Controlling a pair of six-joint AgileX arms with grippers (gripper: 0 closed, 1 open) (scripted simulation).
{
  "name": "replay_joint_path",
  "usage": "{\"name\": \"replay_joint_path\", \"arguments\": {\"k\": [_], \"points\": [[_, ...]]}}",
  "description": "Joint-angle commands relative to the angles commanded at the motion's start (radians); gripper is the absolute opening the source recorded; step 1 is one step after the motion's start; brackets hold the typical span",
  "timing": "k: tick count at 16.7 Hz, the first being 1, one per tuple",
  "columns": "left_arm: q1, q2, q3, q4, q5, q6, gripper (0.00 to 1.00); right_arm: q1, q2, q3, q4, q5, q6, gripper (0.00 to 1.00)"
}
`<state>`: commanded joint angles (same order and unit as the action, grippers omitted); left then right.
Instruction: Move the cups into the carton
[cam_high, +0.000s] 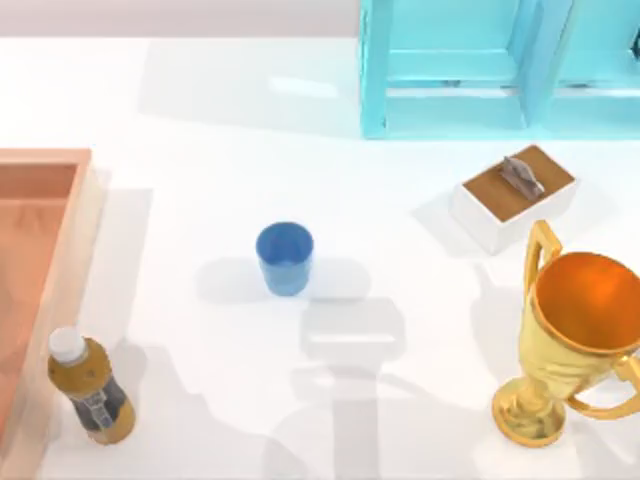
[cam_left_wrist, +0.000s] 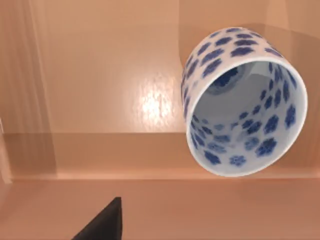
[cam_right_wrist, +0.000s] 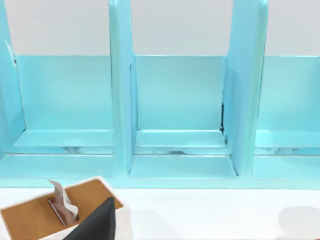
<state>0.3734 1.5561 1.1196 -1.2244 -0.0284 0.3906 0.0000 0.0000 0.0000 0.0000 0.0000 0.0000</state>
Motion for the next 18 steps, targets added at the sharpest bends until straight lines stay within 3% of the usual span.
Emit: {"name": "replay_joint_path", "arguments": {"k": [5, 13, 18], "points": [[-0.001, 0.007, 0.041, -0.041, 0.000, 0.001, 1.00, 0.000, 0.000, 0.000, 0.000, 0.000, 0.000, 1.00], [-0.006, 0.003, 0.384, -0.383, 0.001, -0.005, 1.00, 0.000, 0.000, 0.000, 0.000, 0.000, 0.000, 1.00], [-0.004, 0.003, 0.396, -0.395, 0.001, -0.006, 1.00, 0.000, 0.000, 0.000, 0.000, 0.000, 0.000, 1.00]]}}
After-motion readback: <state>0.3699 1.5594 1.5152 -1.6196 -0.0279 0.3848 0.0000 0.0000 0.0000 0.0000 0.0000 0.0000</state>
